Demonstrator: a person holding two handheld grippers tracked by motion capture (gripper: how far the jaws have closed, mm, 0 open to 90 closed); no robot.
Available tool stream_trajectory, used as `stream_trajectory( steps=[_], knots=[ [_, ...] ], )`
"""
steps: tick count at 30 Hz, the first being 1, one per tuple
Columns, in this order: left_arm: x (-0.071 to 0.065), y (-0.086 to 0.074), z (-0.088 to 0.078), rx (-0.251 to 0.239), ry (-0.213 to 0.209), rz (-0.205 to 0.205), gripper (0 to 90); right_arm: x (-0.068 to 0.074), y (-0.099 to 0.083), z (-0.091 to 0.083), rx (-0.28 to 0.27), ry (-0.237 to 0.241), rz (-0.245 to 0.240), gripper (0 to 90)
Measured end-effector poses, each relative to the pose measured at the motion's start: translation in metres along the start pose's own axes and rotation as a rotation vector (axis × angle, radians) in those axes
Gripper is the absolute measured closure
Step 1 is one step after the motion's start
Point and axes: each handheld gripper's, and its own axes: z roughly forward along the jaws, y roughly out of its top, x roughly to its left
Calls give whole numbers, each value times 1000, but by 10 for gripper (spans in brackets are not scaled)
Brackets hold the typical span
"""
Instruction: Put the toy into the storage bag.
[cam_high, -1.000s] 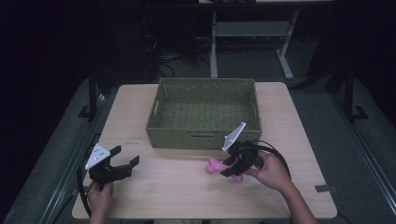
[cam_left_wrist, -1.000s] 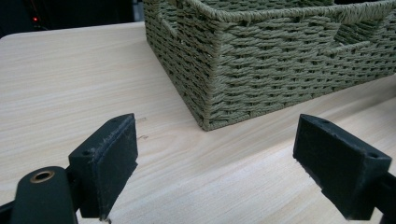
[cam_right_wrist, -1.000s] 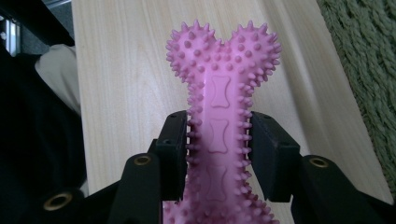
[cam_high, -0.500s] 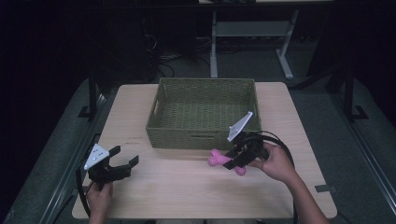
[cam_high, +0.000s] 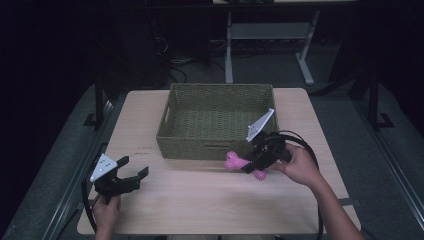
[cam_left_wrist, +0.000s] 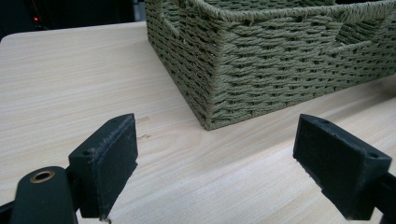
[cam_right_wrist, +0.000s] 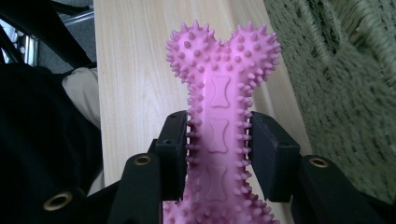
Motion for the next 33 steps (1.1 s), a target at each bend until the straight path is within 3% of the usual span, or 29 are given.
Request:
stream_trajectory(
  steps=[25, 33],
  knots=[
    [0, 1, -1, 0, 3, 16, 133, -17, 25, -28, -12, -1, -3, 579],
    [0, 1, -3, -9, 3, 4, 133, -24, 34, -36, -10, -13, 2, 579]
  ],
)
